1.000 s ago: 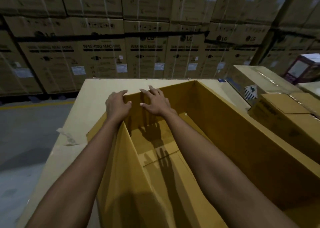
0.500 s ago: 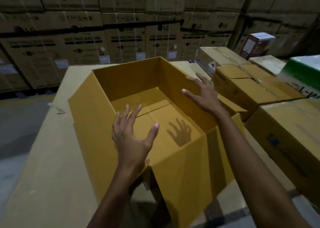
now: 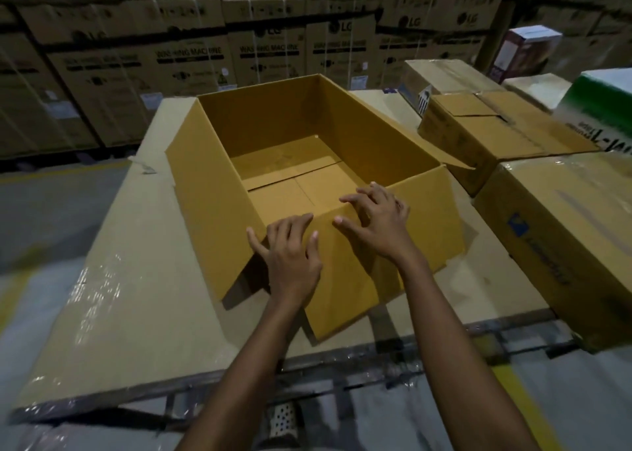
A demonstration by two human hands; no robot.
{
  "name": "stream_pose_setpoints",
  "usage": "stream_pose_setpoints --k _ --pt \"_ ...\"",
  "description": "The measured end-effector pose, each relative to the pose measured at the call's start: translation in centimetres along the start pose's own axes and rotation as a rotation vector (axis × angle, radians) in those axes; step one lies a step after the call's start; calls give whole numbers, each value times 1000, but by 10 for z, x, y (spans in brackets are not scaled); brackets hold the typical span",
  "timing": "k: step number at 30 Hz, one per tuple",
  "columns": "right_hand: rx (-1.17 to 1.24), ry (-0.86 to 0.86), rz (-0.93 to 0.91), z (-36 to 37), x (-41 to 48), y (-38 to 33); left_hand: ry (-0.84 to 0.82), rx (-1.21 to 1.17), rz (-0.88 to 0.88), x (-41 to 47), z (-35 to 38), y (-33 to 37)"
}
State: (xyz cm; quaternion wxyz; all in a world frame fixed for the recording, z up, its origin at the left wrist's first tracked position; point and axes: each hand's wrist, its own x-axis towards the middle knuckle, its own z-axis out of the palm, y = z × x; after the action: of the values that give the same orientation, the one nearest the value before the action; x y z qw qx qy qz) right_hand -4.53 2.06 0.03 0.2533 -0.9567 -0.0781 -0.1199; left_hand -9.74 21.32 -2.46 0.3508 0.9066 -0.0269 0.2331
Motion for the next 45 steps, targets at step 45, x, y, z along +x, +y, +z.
stream_pose_setpoints --k 45 --pt "159 736 542 -180 -219 276 -696 -787 -12 -104 244 287"
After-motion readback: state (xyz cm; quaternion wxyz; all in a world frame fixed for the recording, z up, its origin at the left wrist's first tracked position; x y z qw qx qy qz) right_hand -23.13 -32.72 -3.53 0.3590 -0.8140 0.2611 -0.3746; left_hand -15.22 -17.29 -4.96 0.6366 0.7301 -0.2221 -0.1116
